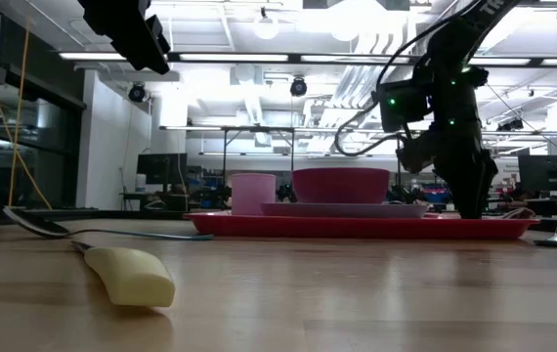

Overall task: Set up tray
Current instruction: Put the napkin on the red tray to the right of the purple plate, then put the blue fork on top of the napkin to the right of the purple plate in the red tray

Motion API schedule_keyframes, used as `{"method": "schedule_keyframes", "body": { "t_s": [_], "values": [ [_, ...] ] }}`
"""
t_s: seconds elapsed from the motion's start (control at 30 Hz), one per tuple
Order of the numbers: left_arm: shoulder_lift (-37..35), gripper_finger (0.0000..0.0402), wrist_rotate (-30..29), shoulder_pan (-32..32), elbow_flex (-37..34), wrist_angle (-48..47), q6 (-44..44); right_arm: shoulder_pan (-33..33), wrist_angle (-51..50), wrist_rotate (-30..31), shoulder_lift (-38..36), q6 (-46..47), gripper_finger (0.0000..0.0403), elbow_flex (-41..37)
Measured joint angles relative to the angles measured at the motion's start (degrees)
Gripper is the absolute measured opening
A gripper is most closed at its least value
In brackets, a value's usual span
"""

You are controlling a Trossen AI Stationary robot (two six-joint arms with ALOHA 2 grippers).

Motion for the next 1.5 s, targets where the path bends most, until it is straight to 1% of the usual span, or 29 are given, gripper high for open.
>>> {"method": "schedule_keyframes", "body": {
  "t_s": [0.27,1.0,1.23,1.5],
  "values": [
    [0.0,0.0085,0.13,0.0,0.0,0.0,0.0,1.22,5.35,-0.44,-0.2,2.87,0.0138,-2.81],
    [0.0,0.0085,0.33,0.0,-0.02,0.04,-0.44,1.75,6.53,-1.28,-0.42,3.2,0.0138,-2.47],
    [0.0,0.0085,0.31,0.0,0.0,0.11,-0.44,1.6,5.92,-0.06,-5.44,4.0,0.0138,-2.57],
    [0.0,0.0085,0.29,0.0,-0.01,0.29,-0.44,1.52,-0.13,3.91,-11.97,5.54,0.0138,-2.53]
  ]
}}
